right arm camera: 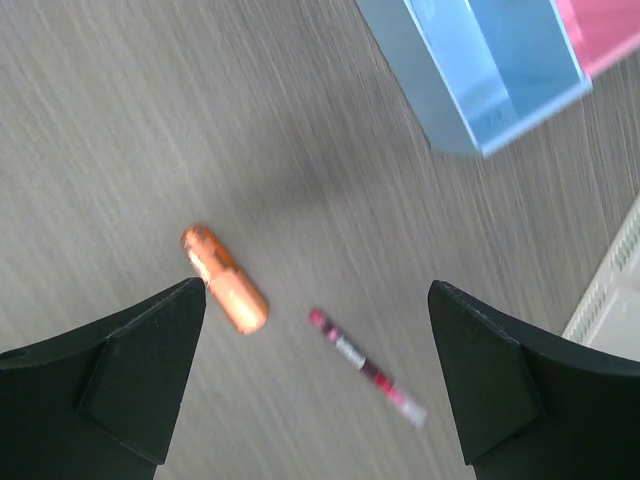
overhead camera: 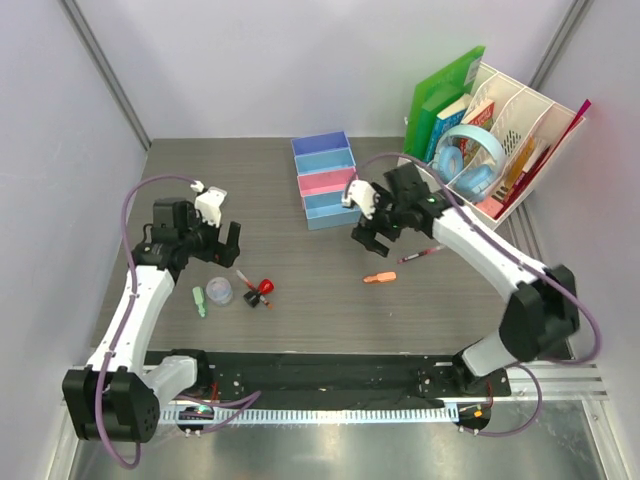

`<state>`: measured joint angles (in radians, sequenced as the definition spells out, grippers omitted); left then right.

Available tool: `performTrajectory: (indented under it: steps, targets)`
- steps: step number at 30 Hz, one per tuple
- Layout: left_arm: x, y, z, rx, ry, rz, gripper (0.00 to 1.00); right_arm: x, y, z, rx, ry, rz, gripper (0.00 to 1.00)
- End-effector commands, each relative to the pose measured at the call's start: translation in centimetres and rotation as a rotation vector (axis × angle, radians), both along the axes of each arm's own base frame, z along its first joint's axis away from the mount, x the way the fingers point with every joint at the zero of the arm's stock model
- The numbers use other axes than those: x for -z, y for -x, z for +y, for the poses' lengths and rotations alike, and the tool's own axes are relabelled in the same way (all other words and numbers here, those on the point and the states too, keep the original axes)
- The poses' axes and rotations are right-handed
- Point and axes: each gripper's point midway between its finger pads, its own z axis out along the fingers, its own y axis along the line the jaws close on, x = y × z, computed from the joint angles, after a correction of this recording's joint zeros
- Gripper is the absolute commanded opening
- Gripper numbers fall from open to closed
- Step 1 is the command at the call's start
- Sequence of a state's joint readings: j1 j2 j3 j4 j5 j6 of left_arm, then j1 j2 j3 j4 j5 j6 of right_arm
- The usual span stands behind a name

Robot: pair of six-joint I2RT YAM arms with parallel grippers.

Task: Sort the stationery into containers
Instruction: Move the storage box to the center of the board.

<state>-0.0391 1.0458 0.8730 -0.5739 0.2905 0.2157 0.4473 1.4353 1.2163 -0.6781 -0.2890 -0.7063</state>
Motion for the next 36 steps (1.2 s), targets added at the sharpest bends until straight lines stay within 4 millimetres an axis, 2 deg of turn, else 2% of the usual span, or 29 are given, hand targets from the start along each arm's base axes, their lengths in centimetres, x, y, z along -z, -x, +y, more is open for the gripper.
performTrajectory:
  steps: [1, 2, 3, 4, 6, 7, 9, 10, 12, 13, 14, 18, 23, 26, 27, 29, 30, 33, 36]
  targets:
    - [-0.7, -1.0, -0.1, -0.005, 0.010, -0.021, 1.00, -0.2, -6.0, 2.6, 0.006, 0.060, -0.129, 0.97]
    - [-0.7, -1.1, 0.0, 0.000, 0.002, -0.026, 1.00, -1.3, -7.9, 2.7, 0.041, 0.067, -0.170, 0.96]
    - [-0.4, -1.1, 0.1, 0.000, -0.002, -0.017, 1.00, 0.6, -9.4, 3.1, 0.066, 0.088, -0.145, 0.96]
    - [-0.3, -1.1, 0.1, 0.004, -0.007, -0.017, 1.00, 0.5, -10.5, 3.3, 0.089, 0.090, -0.166, 0.96]
    - [-0.1, -1.2, 0.2, 0.007, -0.016, -0.014, 1.00, -0.7, -13.6, 3.5, 0.178, 0.070, -0.252, 0.95]
    - [-0.1, -1.2, 0.2, 0.008, -0.016, -0.011, 1.00, -0.4, -14.7, 3.4, 0.216, 0.079, -0.273, 0.95]
    - [-0.1, -1.2, 0.2, 0.013, -0.017, -0.012, 1.00, -2.2, -17.2, 3.3, 0.293, 0.059, -0.366, 0.95]
    - [-0.1, -1.2, 0.1, 0.015, -0.015, -0.012, 1.00, -1.5, -18.2, 3.3, 0.317, 0.066, -0.375, 0.95]
    - [0.0, -1.2, 0.0, 0.018, -0.012, -0.012, 1.00, -3.1, -20.2, 3.1, 0.381, 0.058, -0.445, 0.96]
    - [0.1, -1.2, 0.0, 0.019, -0.009, -0.008, 1.00, -2.2, -21.1, 3.0, 0.409, 0.060, -0.440, 0.95]
    - [0.1, -1.1, -0.1, 0.021, -0.007, -0.006, 1.00, -3.4, -22.1, 3.1, 0.432, 0.042, -0.464, 0.95]
    - [0.4, -0.8, -0.2, 0.028, -0.006, -0.003, 1.00, -2.0, -23.1, 2.8, 0.462, 0.085, -0.436, 0.96]
    - [0.9, -0.3, 0.1, 0.038, -0.028, 0.002, 1.00, 0.9, -22.0, 2.0, 0.465, 0.120, -0.371, 0.97]
    - [1.0, -0.1, 0.1, 0.041, -0.029, 0.006, 1.00, 0.7, -21.4, 1.2, 0.517, 0.098, -0.355, 0.96]
    - [1.0, 0.0, 0.0, 0.046, -0.028, 0.007, 1.00, -0.6, -21.2, 0.7, 0.544, 0.080, -0.373, 0.96]
    - [1.2, 0.2, -0.2, 0.056, -0.022, 0.011, 1.00, -1.4, -20.8, -0.2, 0.582, 0.060, -0.393, 0.95]
    - [1.3, 0.3, -0.2, 0.058, -0.025, 0.013, 1.00, -2.8, -20.6, -0.6, 0.610, 0.037, -0.420, 0.95]
    - [1.3, 0.3, -0.2, 0.064, -0.021, 0.014, 1.00, -2.9, -20.4, -2.4, 0.663, 0.065, -0.445, 0.94]
    - [1.4, 0.2, -0.4, 0.070, -0.015, 0.017, 1.00, -2.0, -20.0, -3.5, 0.685, 0.075, -0.434, 0.94]
